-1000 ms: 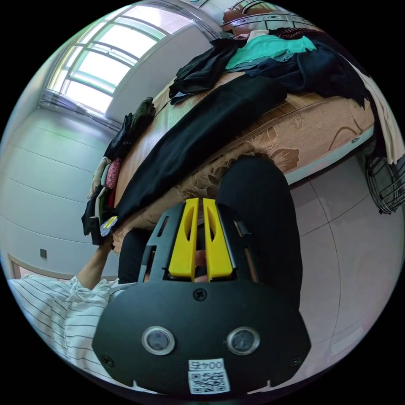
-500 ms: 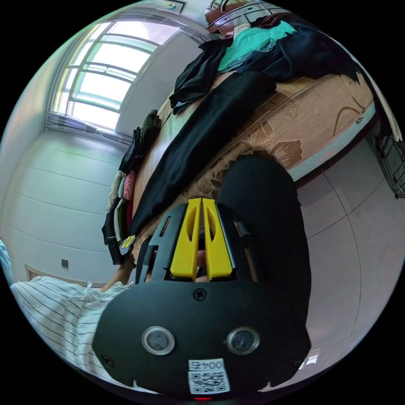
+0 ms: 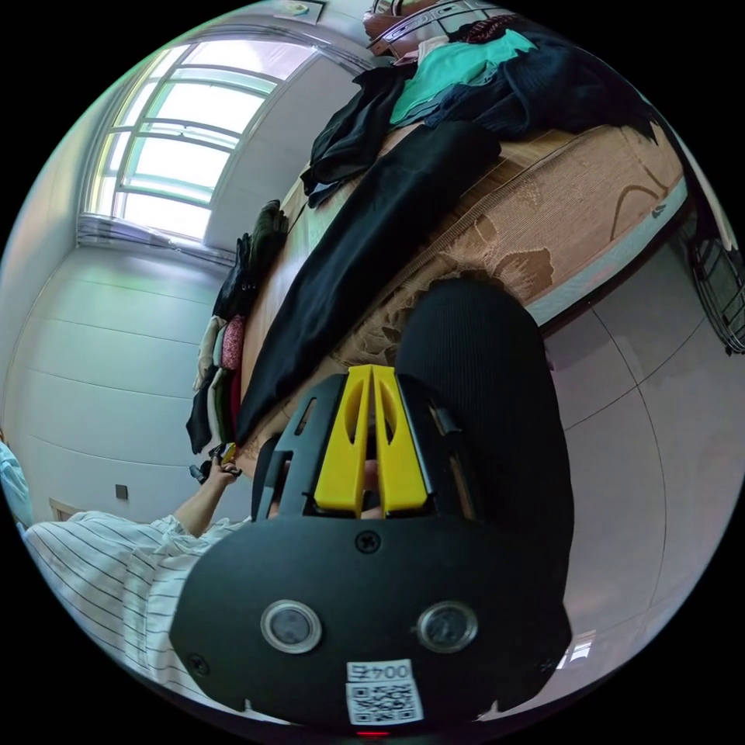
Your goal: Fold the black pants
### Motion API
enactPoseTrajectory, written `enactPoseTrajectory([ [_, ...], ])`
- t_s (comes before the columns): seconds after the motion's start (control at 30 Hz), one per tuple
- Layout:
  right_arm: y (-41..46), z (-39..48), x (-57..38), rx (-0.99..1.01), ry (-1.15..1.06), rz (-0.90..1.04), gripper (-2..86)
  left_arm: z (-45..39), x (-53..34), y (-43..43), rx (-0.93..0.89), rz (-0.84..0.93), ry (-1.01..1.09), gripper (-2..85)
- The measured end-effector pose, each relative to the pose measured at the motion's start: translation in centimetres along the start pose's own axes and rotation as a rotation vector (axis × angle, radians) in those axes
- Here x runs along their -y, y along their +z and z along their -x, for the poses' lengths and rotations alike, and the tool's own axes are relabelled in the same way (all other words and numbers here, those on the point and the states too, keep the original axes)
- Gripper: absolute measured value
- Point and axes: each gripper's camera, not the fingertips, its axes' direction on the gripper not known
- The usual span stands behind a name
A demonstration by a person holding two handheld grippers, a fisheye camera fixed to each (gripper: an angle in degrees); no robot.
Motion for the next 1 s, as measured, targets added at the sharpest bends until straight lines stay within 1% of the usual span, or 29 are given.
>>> enactPoseTrajectory([
  [0.07, 0.0, 0.0, 0.4, -0.009, 0.005, 0.007, -0.7, -0.7, 2.1, -0.4, 0.15, -0.03, 0.092, 3.8],
  [0.17, 0.0, 0.2, 0.9, -0.021, 0.008, 0.013, -0.7, -2.5, 4.1, -0.1, 0.215, -0.036, 0.199, 6.0],
  [0.27, 0.1, 0.4, 1.4, -0.033, 0.013, 0.021, -0.7, -3.5, 5.8, 1.6, 0.28, 0.018, 0.247, 7.1],
  [0.4, 0.2, 0.6, 1.9, -0.044, 0.016, 0.026, -0.7, -4.3, 6.9, 3.2, 0.309, 0.048, 0.283, 7.7],
  [0.53, 0.4, 0.9, 2.6, -0.054, 0.019, 0.032, -0.7, -4.5, 7.6, 4.4, 0.383, 0.06, 0.305, 3.8],
  [0.63, 0.5, 1.0, 3.0, -0.051, 0.022, 0.036, -0.7, -4.5, 8.0, 3.7, 0.418, 0.021, 0.319, 1.8],
  [0.7, 0.5, 1.1, 3.3, -0.048, 0.025, 0.036, -0.7, -3.7, 8.3, 2.2, 0.374, -0.018, 0.275, 1.4],
  [0.77, 0.6, 1.3, 3.6, -0.044, 0.026, 0.035, -0.7, -1.6, 8.5, 0.3, 0.298, -0.038, 0.184, 1.2],
  [0.9, 0.9, 1.6, 4.1, -0.039, 0.026, 0.04, -0.7, 3.0, 8.7, 0.8, 0.269, 0.015, 0.087, 1.2],
  [0.93, 1.0, 1.7, 4.3, -0.039, 0.025, 0.041, -0.7, 5.1, 9.0, 1.9, 0.266, 0.062, 0.039, 1.2],
  [1.0, 1.0, 1.9, 4.5, -0.037, 0.026, 0.04, -0.7, 8.2, 9.3, 2.3, 0.172, 0.071, -0.031, 1.2],
])
